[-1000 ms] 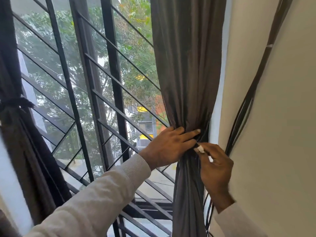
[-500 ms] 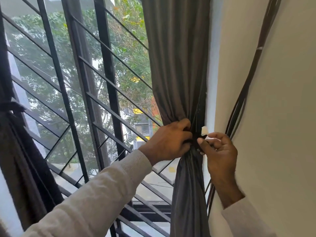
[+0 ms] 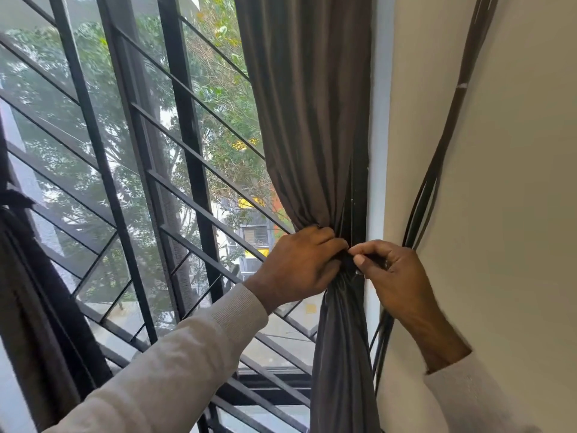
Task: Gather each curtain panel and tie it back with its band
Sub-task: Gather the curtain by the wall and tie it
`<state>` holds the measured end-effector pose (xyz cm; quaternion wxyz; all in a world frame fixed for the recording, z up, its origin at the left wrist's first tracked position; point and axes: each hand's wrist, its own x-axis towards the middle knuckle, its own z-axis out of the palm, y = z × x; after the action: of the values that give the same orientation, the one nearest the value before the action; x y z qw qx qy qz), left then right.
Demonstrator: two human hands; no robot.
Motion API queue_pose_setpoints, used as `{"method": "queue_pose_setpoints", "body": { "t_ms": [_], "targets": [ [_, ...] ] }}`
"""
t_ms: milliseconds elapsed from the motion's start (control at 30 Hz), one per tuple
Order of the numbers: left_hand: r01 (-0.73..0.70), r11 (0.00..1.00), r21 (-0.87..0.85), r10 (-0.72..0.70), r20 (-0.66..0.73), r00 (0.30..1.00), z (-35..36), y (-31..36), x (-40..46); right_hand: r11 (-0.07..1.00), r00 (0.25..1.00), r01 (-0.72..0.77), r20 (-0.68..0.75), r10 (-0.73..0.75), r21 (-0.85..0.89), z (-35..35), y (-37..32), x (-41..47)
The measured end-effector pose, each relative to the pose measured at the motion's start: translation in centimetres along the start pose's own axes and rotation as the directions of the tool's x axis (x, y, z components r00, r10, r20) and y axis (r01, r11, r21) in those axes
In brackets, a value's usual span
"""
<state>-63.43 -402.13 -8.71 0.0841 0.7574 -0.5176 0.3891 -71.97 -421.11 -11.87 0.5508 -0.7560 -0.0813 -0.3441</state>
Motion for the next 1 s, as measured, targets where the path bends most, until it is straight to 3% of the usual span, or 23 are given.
{"method": "queue_pose_setpoints", "body": {
  "t_ms": [100,167,233,333,367,400,600,767,833,1000],
  "targets": [
    [0.052,0.991,-0.127,-0.052,0.004,0.999,0.0,0.0,0.1,0.999,0.995,-0.014,-0.094,0.019,0.052,0.0,0.1,0.3],
    [0.166,0.928,-0.332,-0.144,0.090,0.986,0.1,0.0,0.3,0.998,0.992,-0.020,-0.126,0.027,0.061,0.0,0.3,0.5],
    [0.338,0.755,-0.562,-0.218,0.271,0.937,0.0,-0.2,0.8,0.998,0.992,-0.035,-0.122,0.040,0.043,0.1,0.6,0.8],
    [0.508,0.369,-0.779,-0.172,0.480,0.860,-1.0,-0.5,1.2,0.992,0.993,-0.066,-0.092,0.076,0.107,0.1,0.5,1.4],
    [0.529,0.282,-0.800,-0.138,0.511,0.848,-1.3,-0.7,1.1,0.985,0.993,-0.078,-0.072,0.090,0.153,0.2,0.3,1.6],
    [0.529,0.258,-0.808,-0.105,0.521,0.847,-1.4,-0.9,1.0,0.977,0.993,-0.096,-0.049,0.108,0.192,0.3,0.1,1.8],
    [0.391,0.524,-0.757,-0.117,0.391,0.913,-2.0,0.0,0.5,0.899,0.951,-0.307,0.147,0.273,0.313,0.7,-0.3,2.7],
    [0.299,0.661,-0.689,-0.082,0.329,0.941,-2.2,-0.5,0.1,0.936,0.973,-0.215,0.139,0.182,0.280,0.1,0.0,2.3],
    [0.340,0.665,-0.665,-0.102,0.371,0.923,-2.0,-0.8,-0.3,0.981,0.991,-0.094,0.113,0.076,0.169,0.1,0.0,1.7],
    [0.448,0.549,-0.706,-0.187,0.418,0.889,-0.8,-0.7,-0.8,0.992,0.984,0.117,0.140,-0.111,-0.037,0.3,-0.4,-0.1]
  ]
}}
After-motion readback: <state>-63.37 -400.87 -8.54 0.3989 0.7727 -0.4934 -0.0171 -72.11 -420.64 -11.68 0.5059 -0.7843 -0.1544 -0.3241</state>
